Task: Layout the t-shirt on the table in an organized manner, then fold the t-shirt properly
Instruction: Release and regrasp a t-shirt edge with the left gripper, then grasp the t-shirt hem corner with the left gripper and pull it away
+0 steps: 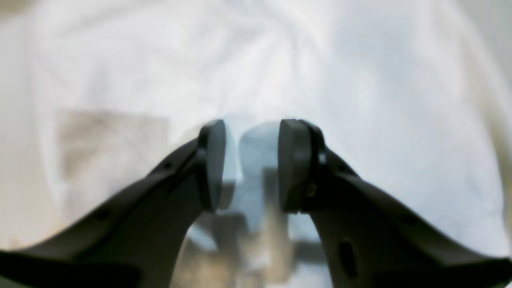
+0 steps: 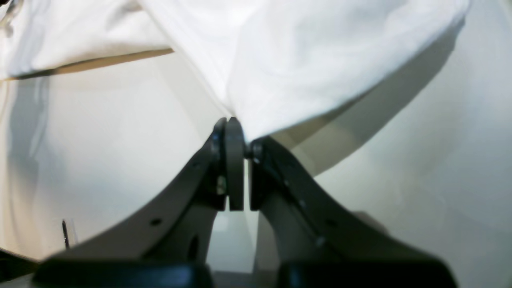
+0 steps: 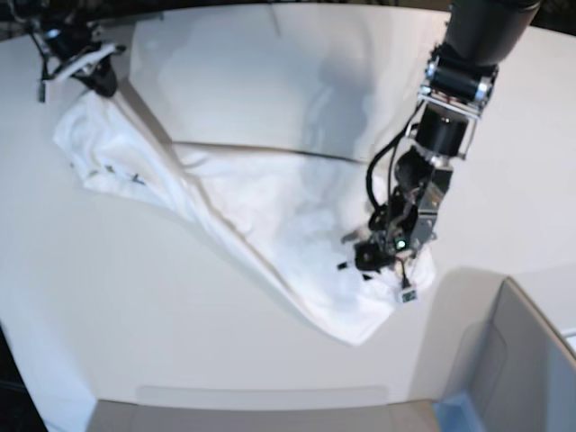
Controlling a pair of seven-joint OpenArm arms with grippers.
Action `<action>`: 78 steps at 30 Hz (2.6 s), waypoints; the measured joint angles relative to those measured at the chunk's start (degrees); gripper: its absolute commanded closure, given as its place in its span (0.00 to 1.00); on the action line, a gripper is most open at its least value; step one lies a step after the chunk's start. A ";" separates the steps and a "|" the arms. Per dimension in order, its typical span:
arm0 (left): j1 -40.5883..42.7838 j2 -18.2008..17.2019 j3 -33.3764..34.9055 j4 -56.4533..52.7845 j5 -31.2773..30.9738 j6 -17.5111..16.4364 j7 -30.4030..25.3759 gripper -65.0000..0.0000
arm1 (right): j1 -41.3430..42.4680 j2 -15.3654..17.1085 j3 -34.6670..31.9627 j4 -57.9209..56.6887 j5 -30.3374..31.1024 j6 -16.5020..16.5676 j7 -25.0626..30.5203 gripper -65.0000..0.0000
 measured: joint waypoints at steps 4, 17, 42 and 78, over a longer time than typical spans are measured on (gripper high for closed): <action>7.56 -2.84 -0.35 7.76 1.05 0.00 1.16 0.64 | 4.33 0.22 1.25 0.00 -0.02 0.11 -0.07 1.00; 40.98 -13.44 -10.16 42.40 0.61 -0.13 10.38 0.64 | 13.20 0.85 0.61 -0.15 0.04 0.09 -0.50 1.00; 0.70 -6.69 -16.55 7.76 0.15 0.46 18.56 0.47 | 10.10 2.16 -1.88 -0.85 -0.04 0.11 -5.86 1.00; -6.25 -6.86 5.27 -6.95 -0.20 -5.16 8.07 0.95 | 10.69 1.84 -1.90 -0.85 0.00 0.11 -5.62 1.00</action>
